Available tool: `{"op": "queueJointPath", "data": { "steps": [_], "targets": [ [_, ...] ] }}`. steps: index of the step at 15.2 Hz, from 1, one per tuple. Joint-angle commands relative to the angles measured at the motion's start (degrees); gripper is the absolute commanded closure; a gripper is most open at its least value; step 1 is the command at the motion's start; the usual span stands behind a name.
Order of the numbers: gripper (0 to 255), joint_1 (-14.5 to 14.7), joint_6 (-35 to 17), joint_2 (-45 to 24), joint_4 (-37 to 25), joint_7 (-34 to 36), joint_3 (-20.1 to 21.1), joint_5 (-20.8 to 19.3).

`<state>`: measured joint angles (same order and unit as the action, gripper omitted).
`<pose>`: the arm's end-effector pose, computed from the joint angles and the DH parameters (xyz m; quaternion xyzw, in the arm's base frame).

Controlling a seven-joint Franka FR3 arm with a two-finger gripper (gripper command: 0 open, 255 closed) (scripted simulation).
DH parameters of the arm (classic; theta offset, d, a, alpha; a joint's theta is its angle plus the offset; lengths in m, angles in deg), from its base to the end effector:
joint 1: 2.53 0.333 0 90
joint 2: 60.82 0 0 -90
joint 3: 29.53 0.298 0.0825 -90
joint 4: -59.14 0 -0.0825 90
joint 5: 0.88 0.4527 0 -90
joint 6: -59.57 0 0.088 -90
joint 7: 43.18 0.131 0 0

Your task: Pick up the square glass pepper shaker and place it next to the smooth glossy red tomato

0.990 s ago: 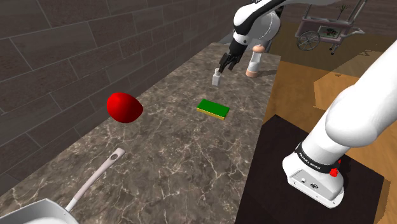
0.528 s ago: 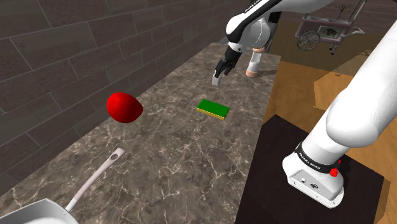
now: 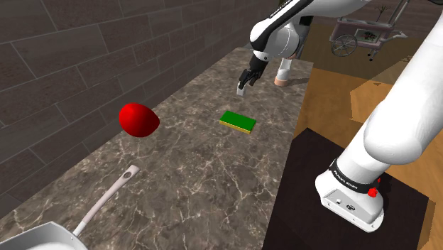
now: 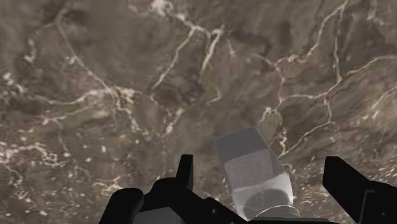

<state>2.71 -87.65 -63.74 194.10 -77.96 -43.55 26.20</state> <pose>0.5633 -0.0895 0.2316 -0.9866 -0.0378 -0.1259 0.0967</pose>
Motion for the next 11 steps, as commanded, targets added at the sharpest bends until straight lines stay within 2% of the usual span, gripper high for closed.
{"op": "queueJointPath", "data": {
  "steps": [1,2,11],
  "targets": [
    [0,0.0,0.0,0.0,0.0,0.0,0.0,0.0],
    [255,0.0,0.0,0.0,0.0,0.0,0.0,0.0],
    [255,0.0,0.0,0.0,0.0,0.0,0.0,0.0]
  ]
}}
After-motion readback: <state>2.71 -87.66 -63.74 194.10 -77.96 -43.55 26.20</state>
